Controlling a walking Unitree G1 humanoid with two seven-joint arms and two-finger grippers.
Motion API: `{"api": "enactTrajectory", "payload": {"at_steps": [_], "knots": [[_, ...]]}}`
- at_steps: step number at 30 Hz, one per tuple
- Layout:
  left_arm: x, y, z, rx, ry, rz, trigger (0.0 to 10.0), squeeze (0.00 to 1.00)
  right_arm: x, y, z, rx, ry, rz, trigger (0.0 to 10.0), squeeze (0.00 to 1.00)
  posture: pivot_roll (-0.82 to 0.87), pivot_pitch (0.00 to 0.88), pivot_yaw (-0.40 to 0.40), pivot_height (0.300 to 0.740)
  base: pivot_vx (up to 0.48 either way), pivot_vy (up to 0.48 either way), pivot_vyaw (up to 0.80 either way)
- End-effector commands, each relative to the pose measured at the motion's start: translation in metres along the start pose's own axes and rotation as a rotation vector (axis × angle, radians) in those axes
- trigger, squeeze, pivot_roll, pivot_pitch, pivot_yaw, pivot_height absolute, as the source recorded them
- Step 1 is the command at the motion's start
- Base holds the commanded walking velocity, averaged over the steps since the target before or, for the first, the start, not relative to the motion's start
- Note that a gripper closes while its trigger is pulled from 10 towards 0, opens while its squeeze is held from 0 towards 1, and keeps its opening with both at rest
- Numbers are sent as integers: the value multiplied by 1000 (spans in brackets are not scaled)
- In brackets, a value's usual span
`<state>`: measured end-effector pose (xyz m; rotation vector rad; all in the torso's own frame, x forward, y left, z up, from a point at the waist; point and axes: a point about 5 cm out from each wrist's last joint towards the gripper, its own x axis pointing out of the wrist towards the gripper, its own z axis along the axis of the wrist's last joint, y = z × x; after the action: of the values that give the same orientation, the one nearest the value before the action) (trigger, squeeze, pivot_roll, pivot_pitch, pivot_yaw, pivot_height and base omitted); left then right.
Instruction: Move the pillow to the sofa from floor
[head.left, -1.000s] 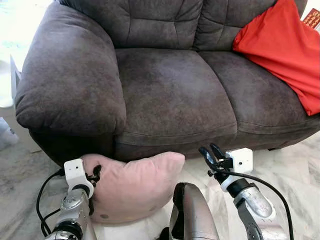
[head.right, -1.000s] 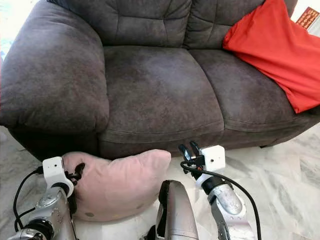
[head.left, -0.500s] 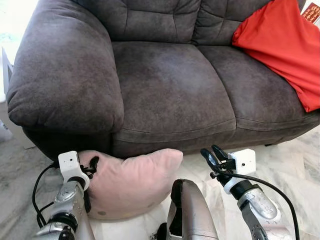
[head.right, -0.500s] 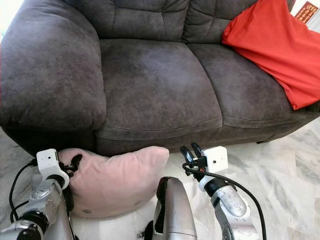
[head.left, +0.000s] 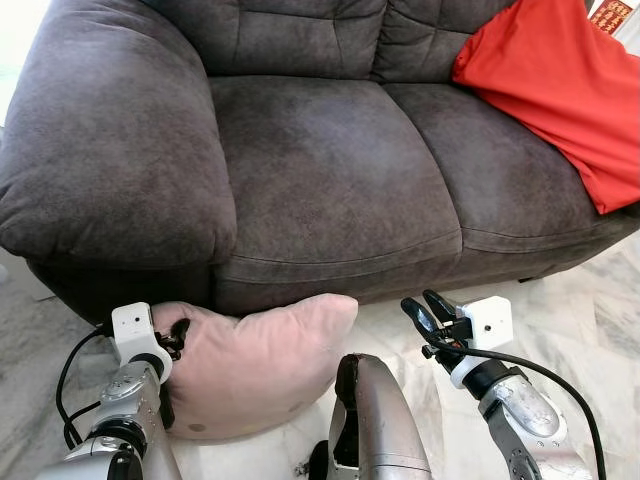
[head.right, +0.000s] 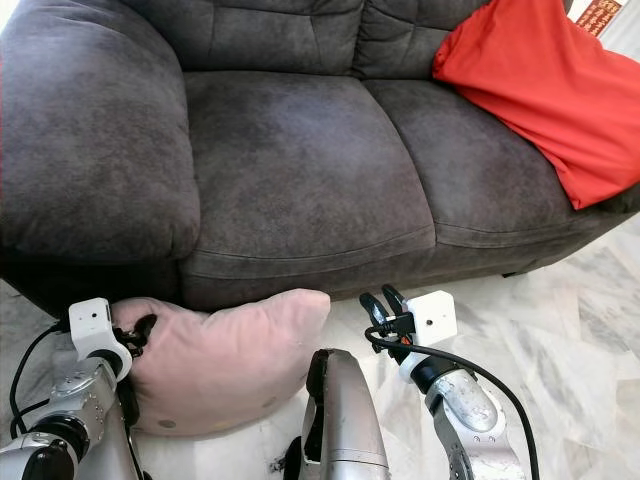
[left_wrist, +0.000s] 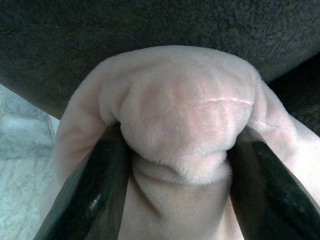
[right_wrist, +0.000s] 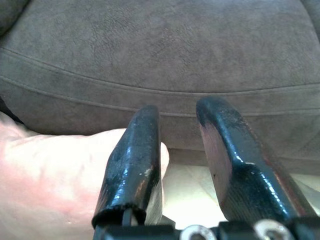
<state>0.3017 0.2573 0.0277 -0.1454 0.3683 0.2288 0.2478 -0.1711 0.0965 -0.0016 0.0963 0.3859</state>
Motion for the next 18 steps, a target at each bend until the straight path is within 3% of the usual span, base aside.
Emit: {"api": "enactTrajectory", "payload": {"at_steps": [1,18], "knots": [[-3,-3,-14,10,60,-6,0,0,-6,-6,1,-6,9,-15,10000,0,-127,187,-283,473,0,0,0],[-3,-7,-14,-5,47,-12,0,0,-4,-5,2,-5,14,-14,10000,0,-125,190,-287,473,0,0,0]]}}
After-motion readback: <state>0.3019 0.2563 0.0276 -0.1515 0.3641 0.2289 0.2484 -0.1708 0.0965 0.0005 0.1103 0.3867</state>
